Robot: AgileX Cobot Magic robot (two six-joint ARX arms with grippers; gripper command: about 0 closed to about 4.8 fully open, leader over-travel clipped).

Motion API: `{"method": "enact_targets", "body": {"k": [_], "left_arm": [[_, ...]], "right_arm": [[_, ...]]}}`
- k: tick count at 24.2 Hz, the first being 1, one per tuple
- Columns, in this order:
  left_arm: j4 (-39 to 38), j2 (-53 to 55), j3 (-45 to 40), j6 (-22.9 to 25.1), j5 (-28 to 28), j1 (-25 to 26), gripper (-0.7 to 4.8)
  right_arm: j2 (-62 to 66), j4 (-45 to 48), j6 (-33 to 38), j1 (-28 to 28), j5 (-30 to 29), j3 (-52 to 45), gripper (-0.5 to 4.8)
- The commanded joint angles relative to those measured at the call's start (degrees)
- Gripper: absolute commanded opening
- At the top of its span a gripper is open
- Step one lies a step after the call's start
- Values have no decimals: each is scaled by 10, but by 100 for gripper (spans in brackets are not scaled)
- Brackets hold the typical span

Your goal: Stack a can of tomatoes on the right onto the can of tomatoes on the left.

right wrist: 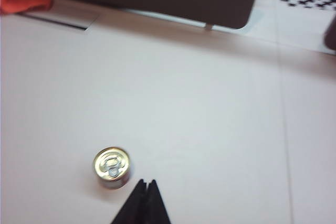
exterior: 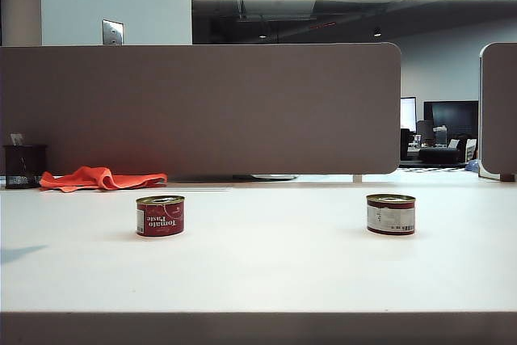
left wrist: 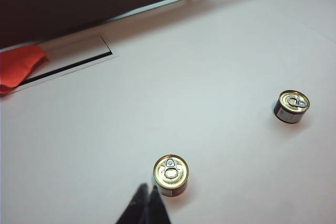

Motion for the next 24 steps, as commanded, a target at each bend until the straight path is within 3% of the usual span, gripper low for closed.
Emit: {"method": "enact_targets", "body": {"k": [1,2,7,8,10,14,15,24], "left_arm": [[-3,-1,5,-3,0,-2,98],[-3,-1,5,-3,0,-2,133],[-3,-1,5,-4,21,-2,151],[-5,-1,5,-7,33,-2,180],[-12,-1,6,-20,40,-2,221],[-23,-1,8,-20,54,-2,221],[-23,-1,8,-21,60,-2,221],[-24,0,8,-33,78,-2,221]], "right_arm": [[48,-24,-3,43,9,29,-6],[61,-26,-3,57,9,34,-6],[181,-51,-3,152,30,62,5],[199,-54,-3,156,30,67,42],[236,-56,-3,158,25,78,183],[302,-55,-1,158,25,104,459],[315,-55,0,158,27,110,479],[485,-90,150,153,58,221,479]]}}
